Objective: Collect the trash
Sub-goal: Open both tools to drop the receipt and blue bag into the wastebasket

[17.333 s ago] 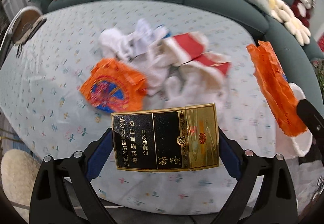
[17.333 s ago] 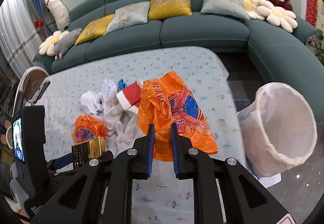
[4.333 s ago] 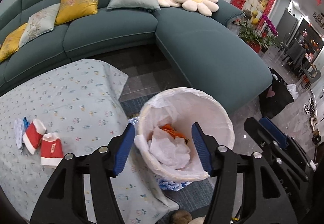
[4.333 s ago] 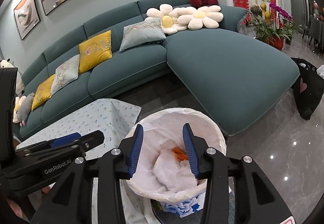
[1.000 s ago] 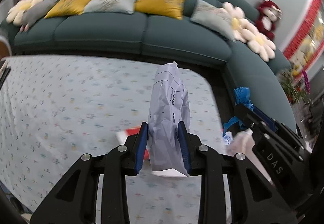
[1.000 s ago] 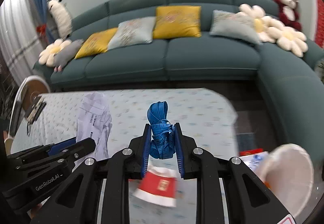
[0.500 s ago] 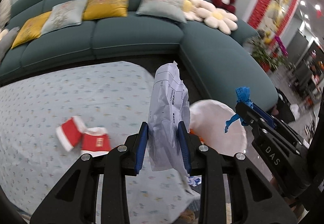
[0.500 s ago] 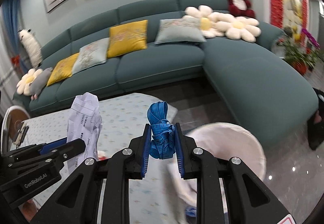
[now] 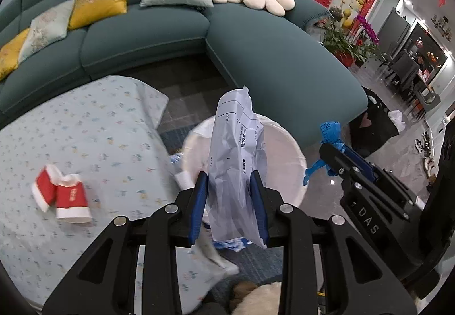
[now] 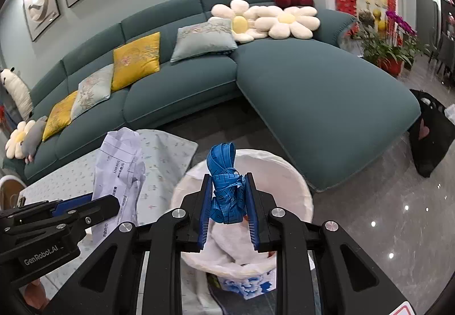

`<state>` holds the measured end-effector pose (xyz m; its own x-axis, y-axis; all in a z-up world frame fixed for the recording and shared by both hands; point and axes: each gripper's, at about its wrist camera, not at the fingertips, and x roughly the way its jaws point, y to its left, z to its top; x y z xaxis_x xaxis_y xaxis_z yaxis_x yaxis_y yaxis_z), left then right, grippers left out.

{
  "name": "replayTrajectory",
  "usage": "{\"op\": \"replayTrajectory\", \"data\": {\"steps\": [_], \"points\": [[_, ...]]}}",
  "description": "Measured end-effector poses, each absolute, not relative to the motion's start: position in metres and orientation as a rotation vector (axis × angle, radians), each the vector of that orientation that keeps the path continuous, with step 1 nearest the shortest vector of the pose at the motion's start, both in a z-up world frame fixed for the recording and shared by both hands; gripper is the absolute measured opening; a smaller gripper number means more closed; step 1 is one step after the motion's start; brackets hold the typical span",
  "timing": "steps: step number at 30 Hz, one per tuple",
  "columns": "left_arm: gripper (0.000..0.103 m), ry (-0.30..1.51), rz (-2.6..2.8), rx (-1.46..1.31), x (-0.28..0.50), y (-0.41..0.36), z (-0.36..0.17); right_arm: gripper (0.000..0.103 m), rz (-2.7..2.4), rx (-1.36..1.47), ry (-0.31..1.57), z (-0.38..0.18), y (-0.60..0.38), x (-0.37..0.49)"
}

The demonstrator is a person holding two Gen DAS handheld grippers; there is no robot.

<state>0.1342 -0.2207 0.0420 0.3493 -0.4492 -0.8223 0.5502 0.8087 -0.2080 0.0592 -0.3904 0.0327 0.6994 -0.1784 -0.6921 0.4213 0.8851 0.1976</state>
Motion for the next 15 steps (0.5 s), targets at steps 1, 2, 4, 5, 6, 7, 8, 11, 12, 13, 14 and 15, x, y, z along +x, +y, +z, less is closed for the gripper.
{"op": "replayTrajectory", "data": {"steps": [1, 2, 4, 5, 6, 7, 8, 11, 12, 13, 14, 15], "points": [[0.030, 1.031, -0.651, 0.115, 0.134, -0.225, 0.041, 0.021, -0.346, 0.361, 0.725, 0.031, -0.394, 0.059], [0.030, 1.032, -0.655, 0.122, 0.133, -0.231, 0.039, 0.021, -0.351, 0.365, 0.727, 0.027, -0.398, 0.058], [0.030, 1.038, -0.662, 0.139, 0.132, -0.240, 0.035, 0.022, -0.358, 0.373, 0.730, 0.023, -0.403, 0.055], [0.031, 1.040, -0.664, 0.140, 0.132, -0.243, 0.034, 0.022, -0.362, 0.376, 0.730, 0.022, -0.404, 0.054], [0.032, 1.045, -0.664, 0.139, 0.133, -0.246, 0.032, 0.024, -0.374, 0.378, 0.728, 0.020, -0.407, 0.053], [0.035, 1.046, -0.661, 0.135, 0.133, -0.248, 0.030, 0.027, -0.383, 0.380, 0.724, 0.019, -0.408, 0.051], [0.037, 1.044, -0.655, 0.133, 0.134, -0.250, 0.029, 0.031, -0.383, 0.387, 0.723, 0.017, -0.410, 0.051], [0.048, 1.043, -0.633, 0.131, 0.137, -0.252, 0.027, 0.042, -0.384, 0.391, 0.708, 0.017, -0.412, 0.050], [0.048, 1.045, -0.629, 0.131, 0.137, -0.252, 0.027, 0.042, -0.384, 0.390, 0.709, 0.017, -0.413, 0.051], [0.048, 1.049, -0.623, 0.131, 0.138, -0.251, 0.026, 0.042, -0.386, 0.390, 0.710, 0.017, -0.413, 0.052], [0.048, 1.052, -0.617, 0.131, 0.139, -0.250, 0.026, 0.042, -0.388, 0.390, 0.711, 0.016, -0.414, 0.052], [0.049, 1.053, -0.611, 0.128, 0.140, -0.247, 0.025, 0.042, -0.388, 0.391, 0.711, 0.017, -0.413, 0.052]]}}
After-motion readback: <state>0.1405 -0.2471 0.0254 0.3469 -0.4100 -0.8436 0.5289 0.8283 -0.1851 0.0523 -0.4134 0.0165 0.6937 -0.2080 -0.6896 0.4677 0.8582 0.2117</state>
